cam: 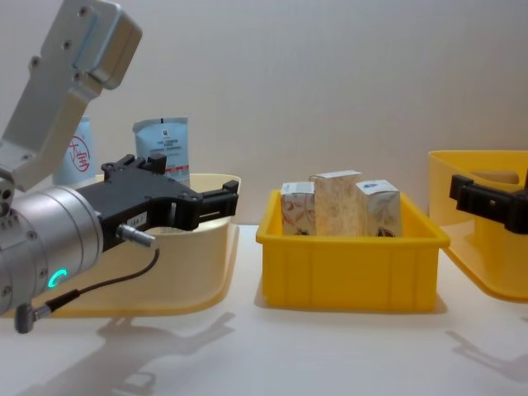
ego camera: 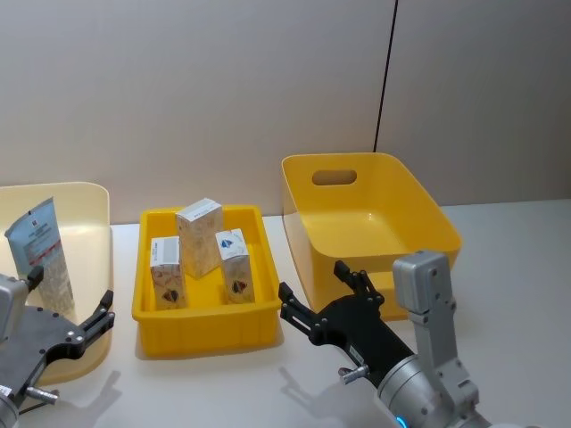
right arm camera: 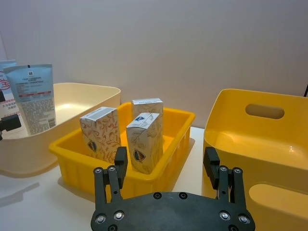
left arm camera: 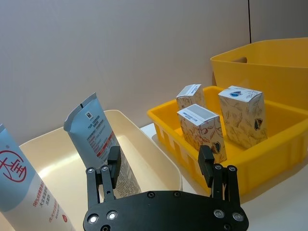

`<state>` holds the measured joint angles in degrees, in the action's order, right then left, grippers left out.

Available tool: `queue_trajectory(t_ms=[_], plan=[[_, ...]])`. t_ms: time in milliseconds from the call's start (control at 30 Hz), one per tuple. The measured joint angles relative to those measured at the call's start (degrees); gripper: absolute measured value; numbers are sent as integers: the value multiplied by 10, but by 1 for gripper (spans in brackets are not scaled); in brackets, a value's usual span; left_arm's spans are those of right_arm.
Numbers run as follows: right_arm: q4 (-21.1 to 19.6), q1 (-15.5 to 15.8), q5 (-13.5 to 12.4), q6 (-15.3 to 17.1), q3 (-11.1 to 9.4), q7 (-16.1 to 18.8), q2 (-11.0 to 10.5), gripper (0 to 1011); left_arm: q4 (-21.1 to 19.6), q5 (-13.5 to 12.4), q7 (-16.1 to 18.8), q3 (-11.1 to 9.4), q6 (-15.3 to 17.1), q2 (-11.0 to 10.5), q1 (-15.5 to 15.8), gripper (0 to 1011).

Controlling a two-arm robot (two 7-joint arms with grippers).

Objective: Bimanual collaborative sorting of washing and personal care products

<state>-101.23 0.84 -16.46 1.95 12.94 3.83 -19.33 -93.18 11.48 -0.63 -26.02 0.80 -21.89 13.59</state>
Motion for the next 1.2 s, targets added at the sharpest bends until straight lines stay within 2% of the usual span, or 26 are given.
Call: queue_trajectory(t_ms=[1200], plan=[[0, 0, 0, 0, 0, 0, 0, 1001, 0, 0, 0, 0, 0, 0, 0, 1000]])
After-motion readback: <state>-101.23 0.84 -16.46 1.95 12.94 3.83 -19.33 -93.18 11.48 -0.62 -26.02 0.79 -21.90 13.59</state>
